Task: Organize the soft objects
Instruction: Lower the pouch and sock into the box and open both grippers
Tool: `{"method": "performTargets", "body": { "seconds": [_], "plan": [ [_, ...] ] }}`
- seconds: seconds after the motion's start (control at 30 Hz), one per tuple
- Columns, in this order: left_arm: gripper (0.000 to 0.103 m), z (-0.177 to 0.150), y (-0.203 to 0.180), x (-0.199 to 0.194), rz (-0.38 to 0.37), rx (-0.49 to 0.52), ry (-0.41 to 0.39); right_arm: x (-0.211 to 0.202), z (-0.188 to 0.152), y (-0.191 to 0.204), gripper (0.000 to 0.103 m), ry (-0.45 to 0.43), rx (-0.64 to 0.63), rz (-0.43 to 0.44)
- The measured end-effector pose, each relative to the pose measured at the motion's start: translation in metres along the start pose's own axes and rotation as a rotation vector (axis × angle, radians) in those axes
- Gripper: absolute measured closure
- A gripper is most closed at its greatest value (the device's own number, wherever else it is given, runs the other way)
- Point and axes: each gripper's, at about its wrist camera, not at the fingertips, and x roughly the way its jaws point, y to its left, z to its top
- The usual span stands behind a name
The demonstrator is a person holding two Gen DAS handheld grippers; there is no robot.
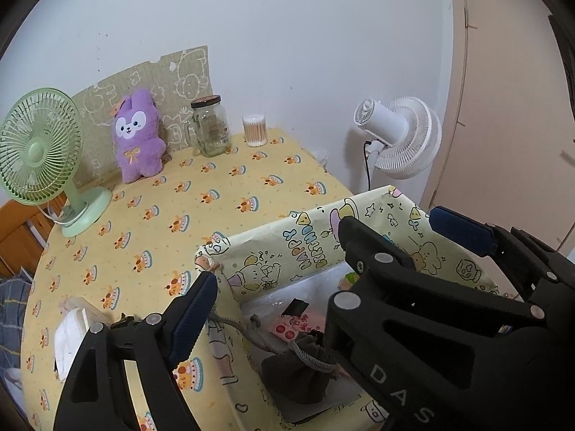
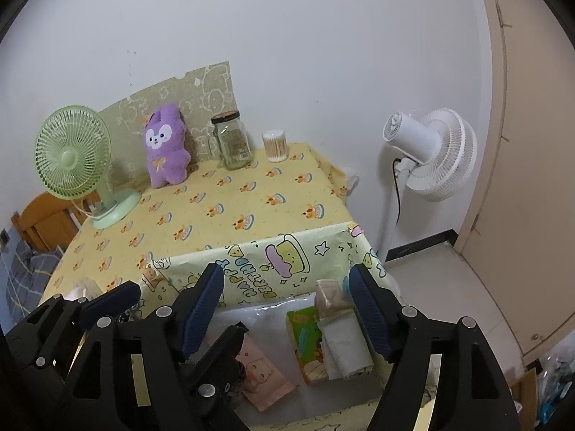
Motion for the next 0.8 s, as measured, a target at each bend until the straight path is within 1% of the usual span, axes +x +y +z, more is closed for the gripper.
{"method": "performTargets", "body": {
  "seconds": [0.57,0.7,0.8],
  "plan": [
    [0.014,-0.004,0.023,-0.039,0.005,-0.011,-0.067,-0.034,0.003,0.029,0.025,-0.036,-0.034,-0.013],
    [0.013,-0.006,0.028,-0.049,0.011,-0.009,-0.084,-0.045,0.003,0.039,0.019,-0.053,-0.036,-0.018],
    [0.013,-0.006,0.034,-0.058,0.019,-0.012,-0.097,-0.051,0.004,0.045,0.018,-0.06,-0.039,-0.015]
  ]
}}
